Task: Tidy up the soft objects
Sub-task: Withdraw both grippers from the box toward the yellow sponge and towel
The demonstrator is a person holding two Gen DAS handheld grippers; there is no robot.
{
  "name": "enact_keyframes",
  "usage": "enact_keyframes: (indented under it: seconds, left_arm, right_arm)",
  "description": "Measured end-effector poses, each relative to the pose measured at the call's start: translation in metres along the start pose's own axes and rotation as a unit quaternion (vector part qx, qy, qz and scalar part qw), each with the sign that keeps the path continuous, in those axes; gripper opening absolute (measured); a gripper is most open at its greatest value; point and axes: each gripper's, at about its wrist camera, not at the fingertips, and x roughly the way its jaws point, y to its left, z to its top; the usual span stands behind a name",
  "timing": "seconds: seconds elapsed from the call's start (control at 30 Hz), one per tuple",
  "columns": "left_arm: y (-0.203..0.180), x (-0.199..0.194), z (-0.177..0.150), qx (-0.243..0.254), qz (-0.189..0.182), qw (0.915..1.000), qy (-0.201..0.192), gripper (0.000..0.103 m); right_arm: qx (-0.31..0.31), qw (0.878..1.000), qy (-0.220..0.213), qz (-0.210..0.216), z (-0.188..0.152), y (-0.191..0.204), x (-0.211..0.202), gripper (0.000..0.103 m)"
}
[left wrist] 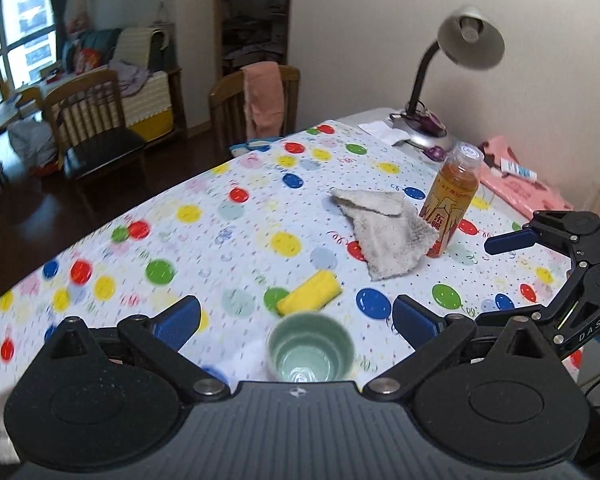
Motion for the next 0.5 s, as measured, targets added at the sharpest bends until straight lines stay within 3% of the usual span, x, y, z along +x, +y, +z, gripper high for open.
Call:
enact_keyframes:
  seconds: [0.3,0.5]
  left_arm:
    - [-0.022,0.076,0.040,0.066,-0.034,0.9949,0.068,0.103]
    - [-0.023,0.129,0.052,0.099,-0.061,0.9858,0.121,0.103]
  right_arm:
    - [0.009,0.999,0.011,-0.031,-0.005,-0.047,0.026,0.102]
    - [0.010,0.999,0.013,-0.051,-0.001,-0.060,0.057,0.102]
